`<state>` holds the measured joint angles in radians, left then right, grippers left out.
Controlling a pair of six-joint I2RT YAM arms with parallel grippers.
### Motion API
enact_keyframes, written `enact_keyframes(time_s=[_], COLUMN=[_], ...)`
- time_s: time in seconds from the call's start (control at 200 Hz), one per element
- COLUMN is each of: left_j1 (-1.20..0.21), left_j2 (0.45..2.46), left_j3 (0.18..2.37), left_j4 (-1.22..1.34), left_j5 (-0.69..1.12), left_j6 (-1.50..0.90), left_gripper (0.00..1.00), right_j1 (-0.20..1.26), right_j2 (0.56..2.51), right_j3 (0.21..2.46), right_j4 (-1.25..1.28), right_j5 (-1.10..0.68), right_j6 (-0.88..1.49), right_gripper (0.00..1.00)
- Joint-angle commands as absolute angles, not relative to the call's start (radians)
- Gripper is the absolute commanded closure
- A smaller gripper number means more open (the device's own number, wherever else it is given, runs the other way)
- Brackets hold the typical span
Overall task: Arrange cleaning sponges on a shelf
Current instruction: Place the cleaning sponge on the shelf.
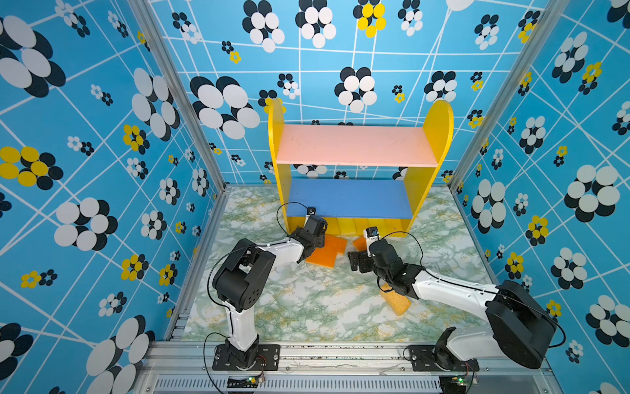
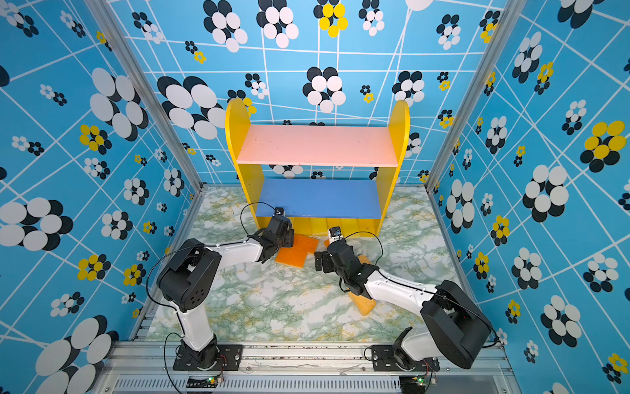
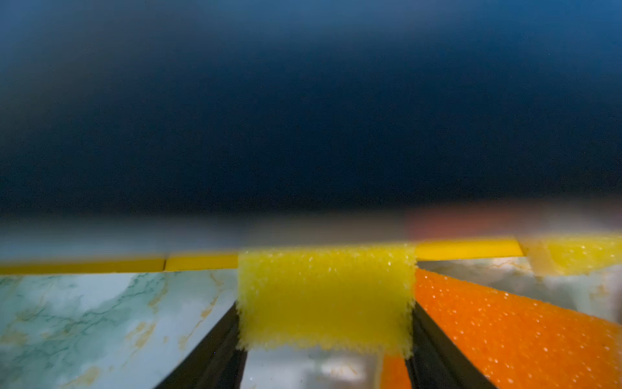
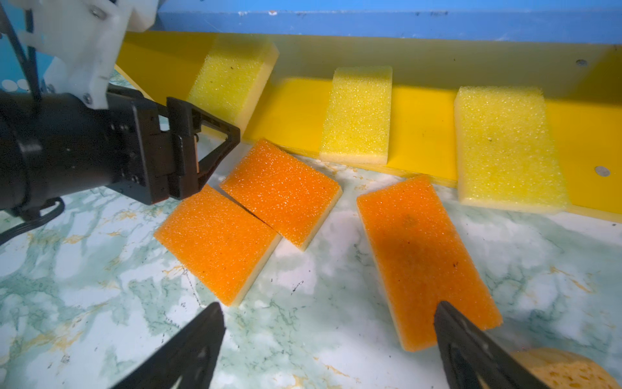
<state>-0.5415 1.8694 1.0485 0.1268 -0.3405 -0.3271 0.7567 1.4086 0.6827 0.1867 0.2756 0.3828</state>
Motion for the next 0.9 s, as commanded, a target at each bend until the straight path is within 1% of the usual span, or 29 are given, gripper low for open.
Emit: enact_keyframes(time_s=[0.0,0.5,0.67,0.75,0.895], left_j1=[-0.524,-0.509,-0.515,-0.517,-0.522], left_j2=[1.905,1.914,1.911,1.915,1.922], left_j3=[1.057,0.976,0.907,0.878,0.868], left_j4=[0.137,0.251,0.366,0.426,0.44], left_j5=[-0.338,-0.337,-0.347,-0.356,-0.373], left_j6=[-0.31,-0.285,-0.278,-0.27,-0.267], left_gripper=[0.31,0.33,0.35,0.35,0.33], right_j1=[0.751,0.752,0.75,0.752,0.751], right_j2=[1.429,1.446,1.451,1.454,1.456], right_j3=[0.717,0.764,0.773,0.775,0.775], right_j4=[0.155,0.114,0.111,0.112,0.113], right_j5=[0.27,0.256,0.253,0.252,0.252], right_j6=[0.391,0.387,0.387,0.388,0.388], right_gripper=[0.01,0.01,0.01,0.01,0.01])
